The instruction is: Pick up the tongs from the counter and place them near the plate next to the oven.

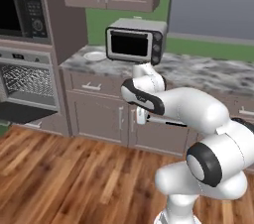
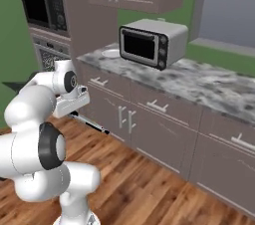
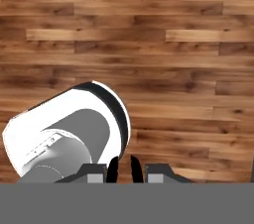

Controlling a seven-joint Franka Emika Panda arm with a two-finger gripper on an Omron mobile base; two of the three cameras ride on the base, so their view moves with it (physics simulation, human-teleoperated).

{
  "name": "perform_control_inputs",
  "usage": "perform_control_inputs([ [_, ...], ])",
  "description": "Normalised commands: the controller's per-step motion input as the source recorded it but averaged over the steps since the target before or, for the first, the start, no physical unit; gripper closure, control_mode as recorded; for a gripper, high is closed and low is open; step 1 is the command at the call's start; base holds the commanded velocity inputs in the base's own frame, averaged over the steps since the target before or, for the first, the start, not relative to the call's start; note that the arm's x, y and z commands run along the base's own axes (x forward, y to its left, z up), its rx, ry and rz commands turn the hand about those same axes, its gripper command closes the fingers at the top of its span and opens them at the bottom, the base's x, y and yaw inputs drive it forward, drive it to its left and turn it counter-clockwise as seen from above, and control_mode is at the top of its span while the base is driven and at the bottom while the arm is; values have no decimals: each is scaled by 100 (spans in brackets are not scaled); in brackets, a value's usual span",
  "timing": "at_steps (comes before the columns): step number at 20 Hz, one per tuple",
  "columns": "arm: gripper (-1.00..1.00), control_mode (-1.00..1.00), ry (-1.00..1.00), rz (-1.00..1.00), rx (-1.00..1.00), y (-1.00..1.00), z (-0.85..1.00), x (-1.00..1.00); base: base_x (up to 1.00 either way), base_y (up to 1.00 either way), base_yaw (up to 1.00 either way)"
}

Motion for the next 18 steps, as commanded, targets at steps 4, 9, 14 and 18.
perform_control_inputs([
  [4, 100, 100, 0, 0, 0, 0, 0, 0, 92, 34, 0],
  [9, 100, 100, 0, 0, 0, 0, 0, 0, 93, 29, 0],
  [14, 100, 100, 0, 0, 0, 0, 0, 0, 90, 30, -1],
  [18, 100, 100, 0, 0, 0, 0, 0, 0, 87, 34, -5],
])
